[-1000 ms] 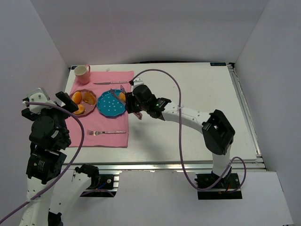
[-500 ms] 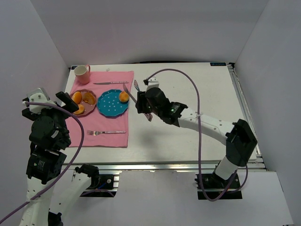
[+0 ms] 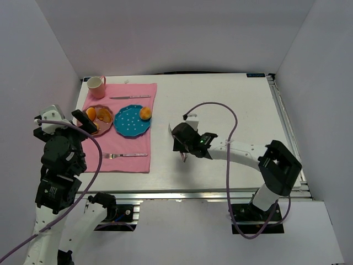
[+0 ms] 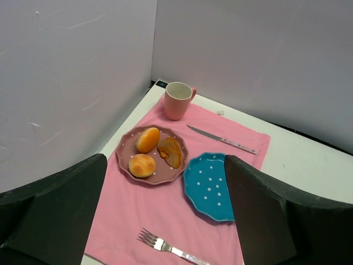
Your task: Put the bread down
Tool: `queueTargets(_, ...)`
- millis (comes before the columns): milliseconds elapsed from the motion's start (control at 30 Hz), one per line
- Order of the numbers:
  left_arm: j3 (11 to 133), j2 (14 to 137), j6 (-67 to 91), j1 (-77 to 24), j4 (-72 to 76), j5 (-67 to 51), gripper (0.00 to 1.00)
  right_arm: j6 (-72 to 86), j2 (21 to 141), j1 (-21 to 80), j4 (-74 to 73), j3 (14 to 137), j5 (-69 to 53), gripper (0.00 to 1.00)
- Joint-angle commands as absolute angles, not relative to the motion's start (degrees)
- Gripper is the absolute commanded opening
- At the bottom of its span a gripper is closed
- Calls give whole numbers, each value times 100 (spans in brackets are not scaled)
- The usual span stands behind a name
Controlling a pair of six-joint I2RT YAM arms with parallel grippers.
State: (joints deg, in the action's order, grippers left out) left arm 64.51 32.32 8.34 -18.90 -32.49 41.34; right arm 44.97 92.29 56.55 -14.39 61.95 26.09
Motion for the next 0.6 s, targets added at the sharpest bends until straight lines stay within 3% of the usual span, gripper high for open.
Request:
queueTargets(0,6320,3138,932,-1907,-3243,4017,98,5220,9465,5888,-1494,6284,2900,57)
queueTargets(300,6196,3024,993,-1907,-3375,3973,98,6029,10651,6521,-2354,7154,3305,64)
queueTargets(433,6223,2953,993,-1907,-3445,3981,98,6047,10916,6565,-2391,7365,3208,78)
queueTargets(467,6231,2927,993,-1907,-3463,3981,98,6047,10925,6574,-2417,7391,3191,86)
queueTargets(567,6249,2909,993,-1899,-3489,3990,98,6030,10802,6592,-2400,7409,3208,89)
